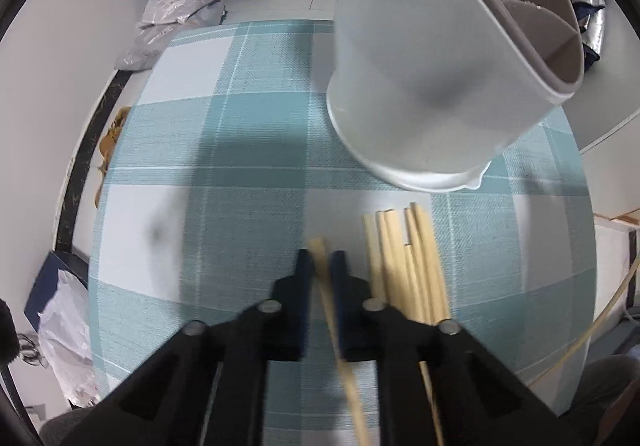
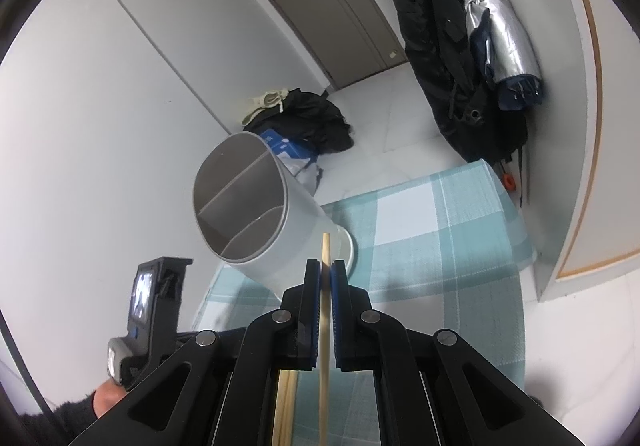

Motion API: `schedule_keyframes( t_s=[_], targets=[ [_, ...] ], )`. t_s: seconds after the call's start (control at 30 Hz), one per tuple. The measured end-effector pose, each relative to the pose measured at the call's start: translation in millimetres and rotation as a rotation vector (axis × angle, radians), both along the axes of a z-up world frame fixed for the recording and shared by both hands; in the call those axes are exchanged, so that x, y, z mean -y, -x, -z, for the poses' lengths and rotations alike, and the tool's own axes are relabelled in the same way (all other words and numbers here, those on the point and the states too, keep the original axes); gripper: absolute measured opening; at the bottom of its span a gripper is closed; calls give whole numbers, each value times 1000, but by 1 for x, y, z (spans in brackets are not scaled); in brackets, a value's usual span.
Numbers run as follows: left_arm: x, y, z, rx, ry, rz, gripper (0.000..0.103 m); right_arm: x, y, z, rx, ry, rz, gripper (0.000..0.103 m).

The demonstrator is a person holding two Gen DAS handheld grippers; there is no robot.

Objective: Organize utensils
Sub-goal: 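Lift the chopstick with the right gripper and carry it toward the holder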

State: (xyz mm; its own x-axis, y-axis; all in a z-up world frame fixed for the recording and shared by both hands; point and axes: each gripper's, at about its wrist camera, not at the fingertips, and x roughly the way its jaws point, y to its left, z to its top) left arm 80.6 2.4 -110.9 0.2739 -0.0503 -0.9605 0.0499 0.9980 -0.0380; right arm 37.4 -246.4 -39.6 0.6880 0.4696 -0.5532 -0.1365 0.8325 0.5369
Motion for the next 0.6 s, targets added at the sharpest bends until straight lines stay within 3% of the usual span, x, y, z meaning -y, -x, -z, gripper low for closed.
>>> schedule_keyframes(
  t_s=[0.23, 0.6],
  targets=[
    [-18, 10, -18, 96, 106, -60, 2, -4, 7, -7, 39, 20, -6, 4],
    [-30, 58, -92, 459, 247, -57, 2, -31, 38, -29, 188, 117, -26, 4]
  ],
)
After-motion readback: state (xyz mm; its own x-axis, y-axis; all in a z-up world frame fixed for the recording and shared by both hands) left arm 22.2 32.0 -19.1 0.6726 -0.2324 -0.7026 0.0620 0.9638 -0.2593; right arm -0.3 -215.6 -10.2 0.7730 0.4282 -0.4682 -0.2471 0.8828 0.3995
